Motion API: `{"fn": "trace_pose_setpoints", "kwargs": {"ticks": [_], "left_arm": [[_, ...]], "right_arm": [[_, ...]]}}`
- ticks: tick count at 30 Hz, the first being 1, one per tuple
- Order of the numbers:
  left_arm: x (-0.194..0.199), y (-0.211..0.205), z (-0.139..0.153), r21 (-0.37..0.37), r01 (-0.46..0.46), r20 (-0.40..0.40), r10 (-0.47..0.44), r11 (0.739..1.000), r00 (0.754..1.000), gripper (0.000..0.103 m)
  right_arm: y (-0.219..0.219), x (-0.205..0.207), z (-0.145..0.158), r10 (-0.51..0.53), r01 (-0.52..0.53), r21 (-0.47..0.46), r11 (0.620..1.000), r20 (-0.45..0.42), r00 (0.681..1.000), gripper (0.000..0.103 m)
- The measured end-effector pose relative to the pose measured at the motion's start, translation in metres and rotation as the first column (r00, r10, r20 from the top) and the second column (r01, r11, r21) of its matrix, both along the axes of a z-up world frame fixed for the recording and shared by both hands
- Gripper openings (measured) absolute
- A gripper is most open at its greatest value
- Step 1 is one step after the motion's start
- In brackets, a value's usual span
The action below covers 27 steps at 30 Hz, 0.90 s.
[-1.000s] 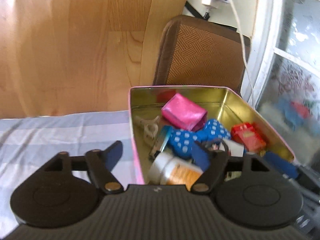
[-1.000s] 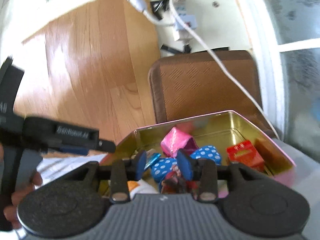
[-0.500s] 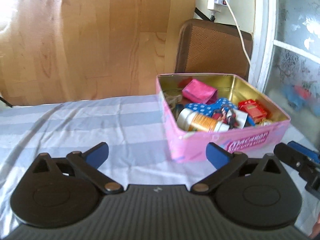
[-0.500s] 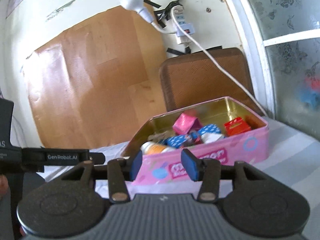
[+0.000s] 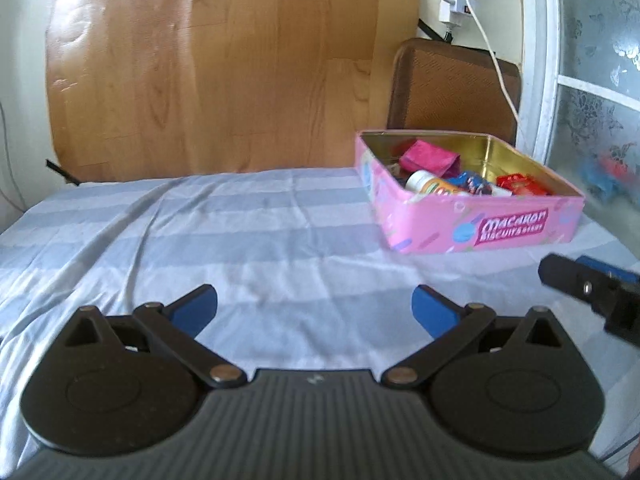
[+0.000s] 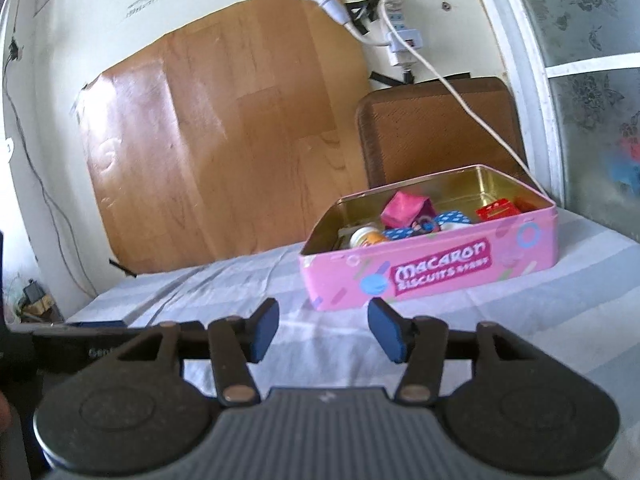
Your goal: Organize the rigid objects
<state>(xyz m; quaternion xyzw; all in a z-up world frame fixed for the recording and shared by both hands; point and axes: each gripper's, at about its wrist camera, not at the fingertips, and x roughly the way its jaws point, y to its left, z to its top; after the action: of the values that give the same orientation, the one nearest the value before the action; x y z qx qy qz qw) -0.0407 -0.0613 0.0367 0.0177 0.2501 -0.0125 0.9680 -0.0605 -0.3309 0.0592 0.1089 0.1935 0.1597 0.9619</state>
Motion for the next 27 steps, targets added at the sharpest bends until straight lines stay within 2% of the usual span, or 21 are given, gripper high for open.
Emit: {"fn": "trace_pose_setpoints", "kwargs": {"ticks": [4,9,16,22,27], "left_arm": [[-0.010,0.010,-0.003,0.007,-0.018,0.018,0.018,1.000,1.000,0.103],[-0.013,0.015,-0.002,-0.023,-0.031,0.016,0.032,0.999,0.999,0.103],[-0.009,0.008,-0.005,0.032,-0.067,0.011,0.067,0.997,0.998,0.103],[-0.005,0.005,-0.006,0.045,-0.095,0.016,0.095,0.994,0.995,0.103],[-0.004,0.003,-0.007,0.024,-0.087,0.008,0.087,0.996,0.996,0.103]], "right_arm": [[0.009,-0.007,-0.001,0.010,-0.010,-0.011,1.000,-0.007,1.000,0.052],[0.015,-0.012,0.000,0.015,-0.015,-0.023,1.000,-0.007,1.000,0.053],[0.015,-0.009,-0.002,0.001,-0.002,-0.019,1.000,-0.024,1.000,0.055],[0.014,-0.004,-0.006,-0.011,0.010,-0.014,1.000,-0.050,0.999,0.055],[0.011,-0.001,-0.008,-0.028,0.027,-0.006,1.000,-0.061,0.998,0.056]]}}
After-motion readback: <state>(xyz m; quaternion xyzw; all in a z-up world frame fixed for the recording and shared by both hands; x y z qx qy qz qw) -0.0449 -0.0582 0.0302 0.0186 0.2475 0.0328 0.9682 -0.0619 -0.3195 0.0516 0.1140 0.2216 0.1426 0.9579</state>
